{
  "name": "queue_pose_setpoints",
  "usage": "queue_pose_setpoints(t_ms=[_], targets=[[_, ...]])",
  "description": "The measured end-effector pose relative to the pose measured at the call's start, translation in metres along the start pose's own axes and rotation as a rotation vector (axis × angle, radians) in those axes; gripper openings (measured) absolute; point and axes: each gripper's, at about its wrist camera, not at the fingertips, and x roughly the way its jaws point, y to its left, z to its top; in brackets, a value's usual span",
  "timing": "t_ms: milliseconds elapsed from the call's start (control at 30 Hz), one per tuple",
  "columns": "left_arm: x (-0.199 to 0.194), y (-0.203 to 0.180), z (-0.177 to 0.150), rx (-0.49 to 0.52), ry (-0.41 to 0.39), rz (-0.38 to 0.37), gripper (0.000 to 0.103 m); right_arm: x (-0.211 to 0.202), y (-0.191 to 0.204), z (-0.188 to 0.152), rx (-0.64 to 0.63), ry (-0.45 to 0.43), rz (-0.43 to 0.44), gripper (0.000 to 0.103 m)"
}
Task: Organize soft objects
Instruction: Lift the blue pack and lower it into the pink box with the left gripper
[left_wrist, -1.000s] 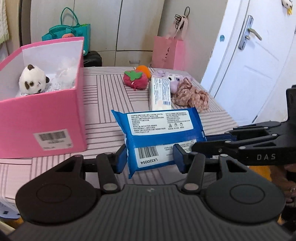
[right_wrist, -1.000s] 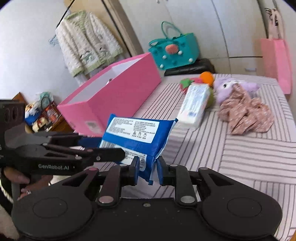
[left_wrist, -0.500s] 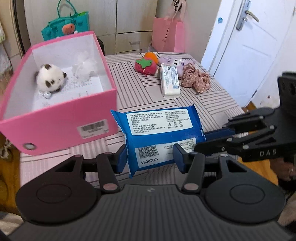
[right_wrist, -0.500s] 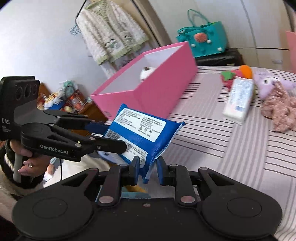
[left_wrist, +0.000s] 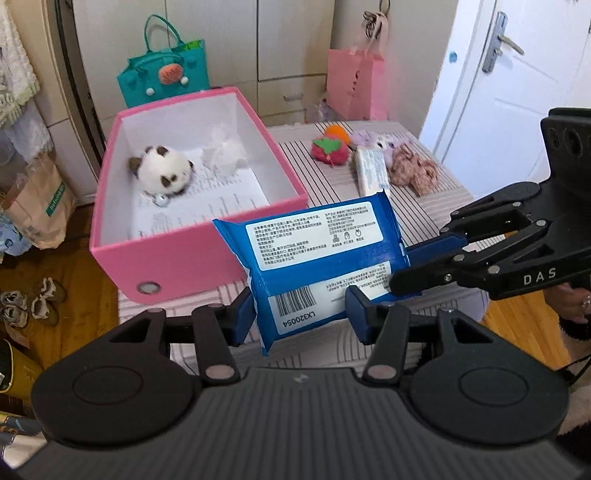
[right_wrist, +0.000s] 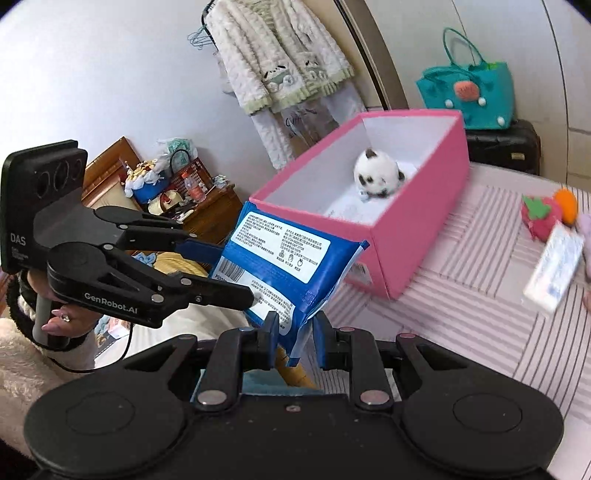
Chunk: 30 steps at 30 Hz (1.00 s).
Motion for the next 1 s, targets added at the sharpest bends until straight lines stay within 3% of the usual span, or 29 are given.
queue_pose_setpoints(t_ms=[200,333,500,733,867,1000], targets=[[0.002,0.020,0.015,-0.017,-0.050,0.008,0.052,0.004,0.004,0.028,-0.038,-0.051,-0.052,0.026],[0.014,0.036,0.026,-0.080,-0.097,-0.009,0.052,0.010,0.005,0.040,-0.076,-0.157,-0.139,0.029],[0.034,0.060,0.043,-0.146,-0.142,-0.014,0.052,0.031,-0.005,0.066,-0.113,-0.189,-0.217,0.029],[0.081,0.105,0.062,-0.355,-0.115,-0.043,0.052,0.067,-0.029,0.098,-0.090,-0.199,-0.257,0.030],[0.106,0.121,0.065,-0.409,-0.077,-0.021,0.051,0.097,-0.037,0.108,-0.105,-0.151,-0.300,0.030],[0.124,0.134,0.065,-0.475,-0.030,-0.066,0.052,0.110,-0.044,0.113,-0.104,-0.111,-0.330,0.030]])
